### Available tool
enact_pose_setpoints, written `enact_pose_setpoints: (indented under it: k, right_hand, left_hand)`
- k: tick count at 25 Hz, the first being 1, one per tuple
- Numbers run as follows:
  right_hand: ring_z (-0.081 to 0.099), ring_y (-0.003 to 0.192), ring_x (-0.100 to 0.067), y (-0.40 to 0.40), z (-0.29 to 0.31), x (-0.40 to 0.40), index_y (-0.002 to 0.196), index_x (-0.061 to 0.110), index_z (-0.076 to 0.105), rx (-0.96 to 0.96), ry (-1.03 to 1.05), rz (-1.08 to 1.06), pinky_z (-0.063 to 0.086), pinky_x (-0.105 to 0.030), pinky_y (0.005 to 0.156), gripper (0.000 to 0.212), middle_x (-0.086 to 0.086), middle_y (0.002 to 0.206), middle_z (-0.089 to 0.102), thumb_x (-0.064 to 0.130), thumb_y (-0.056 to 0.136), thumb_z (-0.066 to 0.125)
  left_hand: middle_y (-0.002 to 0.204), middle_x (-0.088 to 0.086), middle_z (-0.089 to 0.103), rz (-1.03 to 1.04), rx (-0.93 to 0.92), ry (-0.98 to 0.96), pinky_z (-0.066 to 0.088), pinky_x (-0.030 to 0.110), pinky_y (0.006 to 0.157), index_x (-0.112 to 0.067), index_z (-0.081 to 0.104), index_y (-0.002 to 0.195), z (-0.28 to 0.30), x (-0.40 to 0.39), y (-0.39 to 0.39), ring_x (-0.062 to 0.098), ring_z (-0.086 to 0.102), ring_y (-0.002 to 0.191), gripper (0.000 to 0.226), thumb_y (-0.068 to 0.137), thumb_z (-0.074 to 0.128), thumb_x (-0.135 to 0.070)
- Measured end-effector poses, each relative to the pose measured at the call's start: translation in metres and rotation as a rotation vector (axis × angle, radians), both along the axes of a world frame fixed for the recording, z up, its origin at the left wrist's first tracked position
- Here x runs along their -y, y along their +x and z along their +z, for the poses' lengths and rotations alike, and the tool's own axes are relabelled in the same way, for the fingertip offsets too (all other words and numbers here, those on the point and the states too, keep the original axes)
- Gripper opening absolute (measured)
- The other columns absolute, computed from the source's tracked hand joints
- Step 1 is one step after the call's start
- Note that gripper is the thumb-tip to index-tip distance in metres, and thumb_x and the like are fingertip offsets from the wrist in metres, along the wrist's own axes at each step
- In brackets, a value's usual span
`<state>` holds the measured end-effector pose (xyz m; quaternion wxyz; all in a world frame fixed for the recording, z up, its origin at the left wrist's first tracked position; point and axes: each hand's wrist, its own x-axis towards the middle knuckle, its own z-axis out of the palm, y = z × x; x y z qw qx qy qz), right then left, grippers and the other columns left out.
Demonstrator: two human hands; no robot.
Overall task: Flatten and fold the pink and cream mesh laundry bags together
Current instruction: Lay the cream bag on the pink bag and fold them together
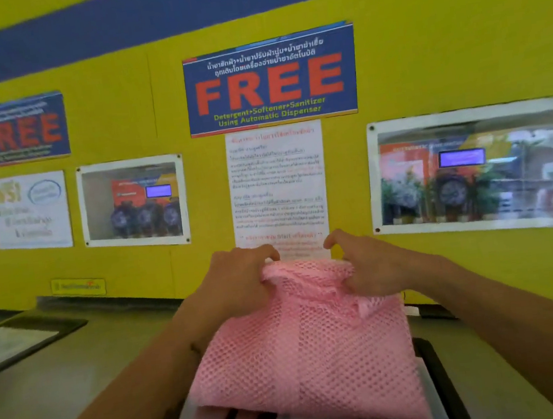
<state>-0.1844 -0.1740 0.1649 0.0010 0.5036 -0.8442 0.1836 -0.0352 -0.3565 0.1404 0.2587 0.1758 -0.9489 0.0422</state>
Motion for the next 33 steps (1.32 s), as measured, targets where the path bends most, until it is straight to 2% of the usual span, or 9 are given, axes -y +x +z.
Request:
enact_pose_setpoints:
  k: [4, 9, 12, 15, 18, 21, 27, 29, 33]
  right_hand:
    - [0.052, 0.109, -0.024, -0.03, -0.017, 0.029, 0.149, 0.022, 0.022, -0.005, 0.095, -0.109, 0.046, -0.03, 0.069, 0.08, -0.012, 0.144, 0.047, 0.015, 0.085, 0.069]
    - [0.049, 0.122, -0.027, -0.015, -0.056, 0.039, 0.138, 0.025, 0.044, -0.511, -0.077, -0.093, 0.042, -0.044, 0.098, 0.055, -0.003, 0.134, 0.053, 0.019, 0.085, 0.055]
    - [0.054, 0.116, -0.021, -0.001, -0.077, 0.043, 0.118, 0.028, 0.063, -0.291, 0.063, 0.13, 0.043, -0.04, 0.096, 0.033, 0.001, 0.124, 0.06, 0.02, 0.089, 0.051]
    - [0.053, 0.12, -0.023, -0.022, -0.088, 0.048, 0.113, 0.027, 0.067, -0.259, 0.281, -0.01, 0.032, -0.052, 0.109, 0.03, 0.002, 0.123, 0.062, 0.024, 0.091, 0.047]
    - [0.056, 0.11, -0.025, -0.044, -0.083, 0.043, 0.097, 0.022, 0.066, -0.279, 0.356, -0.195, 0.025, -0.058, 0.11, 0.024, 0.002, 0.106, 0.065, 0.027, 0.091, 0.043]
    - [0.06, 0.101, -0.023, -0.041, -0.09, 0.039, 0.101, 0.028, 0.064, -0.213, 0.078, -0.055, 0.045, -0.046, 0.093, 0.025, 0.006, 0.106, 0.067, 0.028, 0.085, 0.046]
    - [0.063, 0.098, -0.023, -0.009, -0.099, 0.023, 0.151, 0.044, 0.012, 0.09, 0.101, 0.056, 0.051, -0.04, 0.082, 0.079, -0.006, 0.123, 0.065, 0.026, 0.087, 0.055]
    - [0.065, 0.095, -0.025, -0.011, -0.097, 0.021, 0.154, 0.04, 0.001, 0.139, 0.077, -0.024, 0.052, -0.041, 0.078, 0.091, -0.013, 0.117, 0.067, 0.022, 0.088, 0.06]
    - [0.054, 0.122, -0.029, -0.008, -0.073, 0.007, 0.156, 0.035, 0.004, 0.427, 0.218, -0.08, 0.049, -0.043, 0.099, 0.1, -0.01, 0.153, 0.039, 0.021, 0.084, 0.072]
  left_hand:
    - [0.133, -0.002, 0.053, 0.1, 0.009, 0.043, 0.028, 0.051, 0.108, -0.033, 0.04, 0.137, -0.02, 0.009, -0.032, 0.024, 0.048, 0.124, 0.054, 0.086, 0.057, -0.031]
    - [0.126, 0.002, 0.056, 0.113, -0.084, 0.255, 0.04, 0.046, 0.1, -0.023, 0.053, 0.123, -0.056, -0.016, -0.018, 0.024, 0.053, 0.116, 0.039, 0.087, 0.051, -0.038]
    - [0.158, 0.012, 0.023, 0.276, 0.322, 0.411, 0.021, 0.061, 0.113, -0.024, 0.027, 0.149, -0.08, -0.03, -0.011, 0.038, 0.024, 0.143, 0.086, 0.08, 0.038, -0.074]
    - [0.164, 0.01, -0.008, 0.247, 0.519, 0.445, -0.005, 0.067, 0.113, -0.032, 0.0, 0.154, -0.103, -0.029, -0.007, 0.035, -0.007, 0.149, 0.097, 0.077, 0.026, -0.084]
    - [0.165, 0.003, -0.009, 0.157, 0.575, 0.425, -0.005, 0.064, 0.115, -0.038, -0.005, 0.153, -0.103, -0.014, 0.006, 0.028, -0.005, 0.151, 0.097, 0.074, 0.024, -0.087]
    - [0.165, -0.007, 0.0, 0.01, 0.616, 0.427, 0.002, 0.055, 0.119, -0.044, 0.005, 0.152, -0.095, 0.01, 0.028, 0.018, 0.005, 0.151, 0.099, 0.069, 0.037, -0.086]
    - [0.155, -0.014, 0.033, -0.102, 0.386, 0.719, 0.024, 0.037, 0.116, -0.047, 0.044, 0.139, -0.083, 0.029, 0.055, 0.011, 0.032, 0.14, 0.076, 0.069, 0.065, -0.07]
    - [0.149, -0.01, 0.044, -0.069, 0.132, 0.672, 0.031, 0.033, 0.109, -0.039, 0.053, 0.133, -0.083, 0.016, 0.056, 0.011, 0.042, 0.132, 0.055, 0.083, 0.061, -0.059]
    - [0.119, -0.006, 0.057, 0.081, -0.189, 0.401, 0.042, 0.032, 0.096, -0.031, 0.061, 0.118, -0.08, -0.017, 0.078, 0.015, 0.055, 0.114, 0.033, 0.087, 0.06, -0.042]
